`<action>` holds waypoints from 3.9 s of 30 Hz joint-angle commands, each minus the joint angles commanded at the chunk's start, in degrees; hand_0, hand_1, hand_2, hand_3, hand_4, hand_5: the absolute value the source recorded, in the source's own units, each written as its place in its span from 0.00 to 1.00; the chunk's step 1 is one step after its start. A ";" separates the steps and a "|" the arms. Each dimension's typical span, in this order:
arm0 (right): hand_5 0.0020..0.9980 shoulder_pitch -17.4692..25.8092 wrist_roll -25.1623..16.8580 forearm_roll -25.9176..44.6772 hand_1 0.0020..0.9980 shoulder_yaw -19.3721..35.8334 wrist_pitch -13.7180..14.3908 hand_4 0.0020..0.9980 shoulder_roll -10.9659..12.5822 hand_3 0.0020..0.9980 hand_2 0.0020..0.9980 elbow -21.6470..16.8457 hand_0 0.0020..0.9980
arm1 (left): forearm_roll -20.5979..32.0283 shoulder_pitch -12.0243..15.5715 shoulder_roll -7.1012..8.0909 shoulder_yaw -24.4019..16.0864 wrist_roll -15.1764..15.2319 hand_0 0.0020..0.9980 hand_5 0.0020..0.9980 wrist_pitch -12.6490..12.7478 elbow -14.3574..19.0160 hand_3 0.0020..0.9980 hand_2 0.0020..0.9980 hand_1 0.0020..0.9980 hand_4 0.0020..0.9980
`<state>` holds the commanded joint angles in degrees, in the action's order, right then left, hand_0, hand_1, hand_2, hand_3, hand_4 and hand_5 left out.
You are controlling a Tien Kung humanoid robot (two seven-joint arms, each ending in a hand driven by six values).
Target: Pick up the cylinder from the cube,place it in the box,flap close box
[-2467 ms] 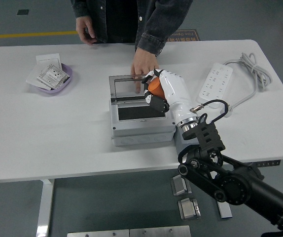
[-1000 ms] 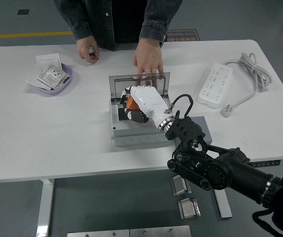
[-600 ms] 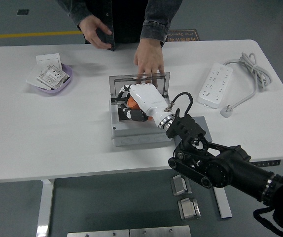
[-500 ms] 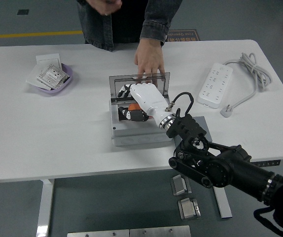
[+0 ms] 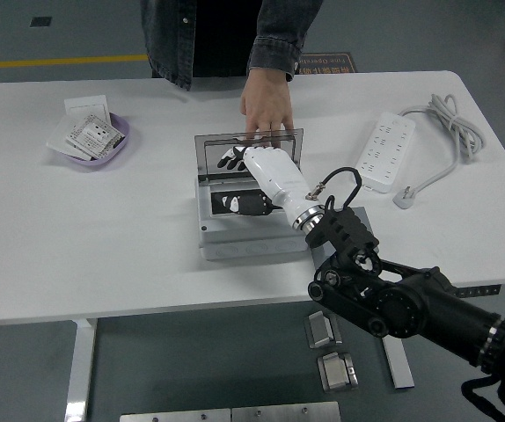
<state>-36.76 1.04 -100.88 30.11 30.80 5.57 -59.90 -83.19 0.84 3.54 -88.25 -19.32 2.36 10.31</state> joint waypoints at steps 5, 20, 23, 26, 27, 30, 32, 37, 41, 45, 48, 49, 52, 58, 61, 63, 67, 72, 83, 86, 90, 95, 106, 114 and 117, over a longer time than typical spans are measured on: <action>0.26 2.01 -0.67 3.33 0.56 2.88 0.37 0.86 2.77 0.62 0.59 -5.93 0.65 | -0.05 0.39 -0.03 -0.39 -0.24 0.64 0.33 0.08 0.00 0.62 0.48 0.64 0.69; 0.27 -6.33 0.84 3.42 0.54 6.11 -2.11 0.85 2.61 0.61 0.59 -3.40 0.64 | -0.15 -0.01 0.29 -0.37 -0.48 0.64 0.33 0.07 0.00 0.61 0.47 0.64 0.69; 0.27 -7.83 0.51 4.76 0.54 5.57 -2.41 0.85 1.67 0.61 0.59 0.23 0.64 | -0.17 -0.07 0.35 -0.28 -0.55 0.64 0.33 0.05 0.00 0.61 0.47 0.64 0.69; 0.27 -8.44 -0.03 6.32 0.53 5.13 -2.43 0.84 0.87 0.61 0.59 3.87 0.64 | -0.20 -0.11 0.36 -0.20 -0.56 0.64 0.33 0.03 0.00 0.61 0.47 0.64 0.69; 0.27 -8.46 -0.21 6.76 0.53 5.04 -2.38 0.84 0.70 0.61 0.59 4.91 0.64 | -0.21 -0.11 0.35 -0.18 -0.55 0.64 0.33 0.03 0.00 0.61 0.47 0.64 0.69; 0.27 -8.21 -0.77 7.88 0.53 4.87 -2.12 0.84 0.32 0.61 0.59 7.84 0.64 | -0.22 -0.08 0.27 -0.12 -0.55 0.64 0.33 0.01 0.00 0.61 0.47 0.64 0.69; 0.26 -7.96 -0.96 8.25 0.53 4.72 -1.94 0.84 0.28 0.61 0.59 8.54 0.64 | -0.28 -0.04 0.22 -0.14 -0.57 0.64 0.33 0.00 0.00 0.61 0.47 0.64 0.68; 0.26 -7.18 -1.02 8.06 0.53 4.37 -1.54 0.84 0.65 0.60 0.59 7.89 0.64 | -0.36 -0.05 0.21 -0.20 -0.51 0.64 0.33 0.00 0.00 0.61 0.47 0.64 0.68; 0.26 -6.02 -0.78 7.21 0.53 4.55 -1.14 0.84 1.61 0.60 0.59 5.51 0.64 | -0.21 -0.14 0.22 -0.04 -0.22 0.64 0.33 -0.01 0.00 0.61 0.47 0.64 0.68; 0.25 -4.64 -0.71 7.08 0.53 4.63 -0.75 0.84 3.12 0.60 0.58 2.84 0.64 | -0.04 -0.12 0.16 0.08 -0.05 0.64 0.33 -0.02 0.00 0.61 0.47 0.64 0.68; 0.25 -3.22 -0.91 7.73 0.53 4.43 -0.38 0.84 4.58 0.60 0.58 0.78 0.64 | 0.02 -0.05 0.14 0.06 -0.02 0.64 0.33 -0.01 0.00 0.61 0.47 0.64 0.68; 0.26 -2.75 -1.04 8.07 0.53 4.30 -0.25 0.84 5.01 0.60 0.59 0.22 0.64 | 0.03 -0.04 0.14 0.04 -0.02 0.64 0.33 0.00 0.00 0.61 0.47 0.64 0.68; 0.26 -1.20 -1.38 9.07 0.53 3.64 0.02 0.84 6.44 0.60 0.59 -1.43 0.64 | 0.09 0.01 0.16 -0.01 -0.01 0.64 0.33 0.03 0.00 0.61 0.47 0.64 0.68; 0.25 0.80 -1.53 9.57 0.52 3.28 0.40 0.83 8.27 0.60 0.59 -4.31 0.64 | 0.19 0.01 0.16 -0.09 0.06 0.64 0.33 0.07 0.00 0.61 0.47 0.64 0.68; 0.25 1.67 -1.35 9.31 0.51 3.40 0.72 0.83 9.11 0.60 0.59 -6.37 0.64 | 0.32 -0.03 0.16 -0.03 0.17 0.64 0.33 0.08 0.00 0.61 0.47 0.64 0.68; 0.25 2.24 -1.15 9.05 0.51 3.37 0.88 0.83 9.70 0.60 0.59 -7.88 0.64 | 0.36 -0.04 0.18 -0.04 0.21 0.64 0.33 0.09 0.00 0.61 0.47 0.64 0.68; 0.25 3.14 -0.74 8.53 0.51 2.95 1.06 0.83 10.81 0.60 0.60 -10.63 0.63 | 0.46 0.03 0.24 -0.05 0.21 0.64 0.33 0.11 0.00 0.61 0.47 0.64 0.68; 0.25 3.78 -0.84 9.21 0.51 1.77 1.37 0.83 11.49 0.60 0.60 -12.76 0.63 | 0.55 0.07 0.30 -0.04 0.25 0.64 0.33 0.13 0.00 0.61 0.47 0.64 0.68; 0.25 1.82 -1.41 11.68 0.51 -2.17 1.44 0.82 9.01 0.60 0.60 -10.42 0.63 | 0.43 -0.08 0.33 -0.06 0.18 0.64 0.33 0.11 0.00 0.61 0.47 0.64 0.68; 0.25 1.11 -1.45 12.13 0.51 -3.17 1.40 0.82 7.90 0.59 0.60 -9.33 0.63 | 0.47 -0.19 0.35 0.00 0.23 0.64 0.32 0.10 0.00 0.61 0.47 0.64 0.68; 0.25 1.21 -1.31 12.06 0.51 -3.89 1.44 0.82 7.53 0.59 0.60 -9.56 0.63 | 0.60 -0.21 0.33 0.12 0.27 0.64 0.32 0.10 0.00 0.61 0.47 0.64 0.68; 0.25 2.61 -1.11 11.84 0.51 -4.01 1.68 0.82 8.61 0.59 0.61 -11.66 0.63 | 0.69 0.03 0.35 0.14 0.21 0.64 0.32 0.11 0.00 0.61 0.47 0.64 0.68; 0.27 5.88 -0.06 8.89 0.50 0.23 1.24 0.82 9.91 0.59 0.61 -13.94 0.63 | 0.67 -0.01 0.22 -0.04 0.44 0.64 0.33 0.12 0.00 0.61 0.47 0.64 0.68; 0.28 15.11 -0.71 5.58 0.50 11.61 0.70 0.81 12.39 0.59 0.60 -19.10 0.63 | 0.40 0.74 0.01 -0.54 0.07 0.64 0.33 0.24 0.00 0.61 0.47 0.64 0.68; 0.28 19.55 -2.62 5.40 0.50 17.10 1.16 0.81 11.72 0.59 0.61 -21.49 0.63 | 0.30 0.91 0.06 -0.64 0.09 0.64 0.33 0.26 0.00 0.61 0.47 0.64 0.68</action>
<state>-17.22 -1.59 -95.47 47.21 31.96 17.29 -81.39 -82.88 1.75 3.59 -88.89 -19.24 2.62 10.31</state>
